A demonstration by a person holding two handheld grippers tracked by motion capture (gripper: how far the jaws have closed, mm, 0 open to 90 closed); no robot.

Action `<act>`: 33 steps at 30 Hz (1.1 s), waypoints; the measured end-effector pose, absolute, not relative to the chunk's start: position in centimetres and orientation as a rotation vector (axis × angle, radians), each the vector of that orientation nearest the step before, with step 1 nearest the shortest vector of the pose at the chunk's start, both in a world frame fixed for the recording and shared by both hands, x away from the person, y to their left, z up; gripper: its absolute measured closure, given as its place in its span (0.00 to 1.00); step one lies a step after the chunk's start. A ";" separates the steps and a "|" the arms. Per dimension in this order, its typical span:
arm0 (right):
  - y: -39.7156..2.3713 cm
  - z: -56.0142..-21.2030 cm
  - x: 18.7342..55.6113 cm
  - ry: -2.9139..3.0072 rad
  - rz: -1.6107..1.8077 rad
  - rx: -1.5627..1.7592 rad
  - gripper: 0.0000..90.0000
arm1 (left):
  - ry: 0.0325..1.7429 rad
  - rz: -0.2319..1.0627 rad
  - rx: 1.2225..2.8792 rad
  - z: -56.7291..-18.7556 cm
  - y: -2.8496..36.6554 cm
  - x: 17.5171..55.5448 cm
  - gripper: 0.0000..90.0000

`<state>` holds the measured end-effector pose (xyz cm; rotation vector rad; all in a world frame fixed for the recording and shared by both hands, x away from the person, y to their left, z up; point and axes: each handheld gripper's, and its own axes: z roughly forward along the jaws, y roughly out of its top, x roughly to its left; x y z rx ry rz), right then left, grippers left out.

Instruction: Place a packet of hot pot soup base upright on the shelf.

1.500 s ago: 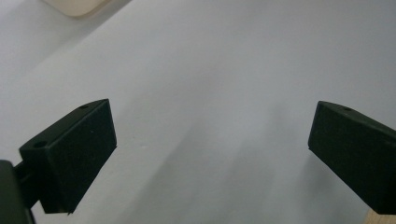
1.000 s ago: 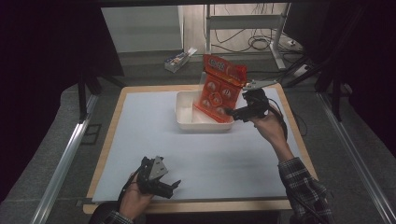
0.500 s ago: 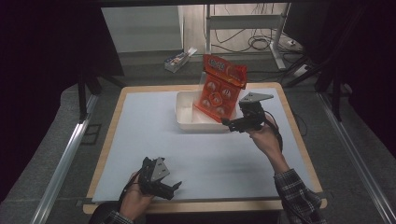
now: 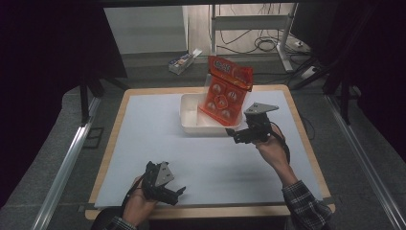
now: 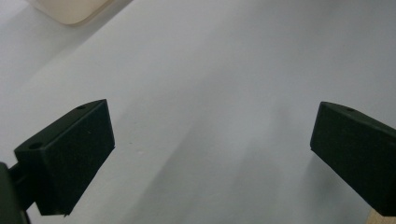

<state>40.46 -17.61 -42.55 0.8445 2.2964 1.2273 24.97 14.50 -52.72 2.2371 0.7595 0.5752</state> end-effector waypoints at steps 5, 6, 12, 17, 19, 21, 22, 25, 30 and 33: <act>-17.9 -42.8 39.8 2.298 1.208 0.842 0.01 | 0.762 0.577 2.237 -52.7 14.6 25.0 0.00; -18.1 -42.9 39.6 2.298 1.199 0.844 0.01 | 0.763 0.578 2.237 -52.7 14.6 25.0 0.00; -19.1 -43.2 38.6 2.301 1.200 0.872 0.01 | 0.768 0.581 2.241 -52.7 14.6 25.0 0.00; -19.5 -43.7 37.9 2.311 1.207 0.895 0.01 | 0.770 0.581 2.241 -52.7 14.6 25.0 0.00; -19.5 -43.9 37.5 2.325 1.211 0.895 0.01 | 0.771 0.580 2.242 -52.8 14.6 25.0 0.00; -19.5 -44.1 37.1 2.330 1.194 0.888 0.01 | 0.772 0.580 2.242 -52.8 14.6 25.0 0.00; -19.5 -44.1 36.9 2.334 1.187 0.884 0.01 | 0.772 0.581 2.242 -52.8 14.7 25.0 0.00; -19.6 -44.2 36.7 2.343 1.179 0.876 0.01 | 0.773 0.581 2.242 -52.7 14.7 25.0 0.00; -20.1 -44.3 35.7 2.349 1.173 0.867 0.01 | 0.772 0.582 2.244 -52.8 14.6 25.0 0.00; -20.5 -44.5 35.2 2.349 1.177 0.872 0.01 | 0.771 0.582 2.245 -52.8 14.6 25.0 0.00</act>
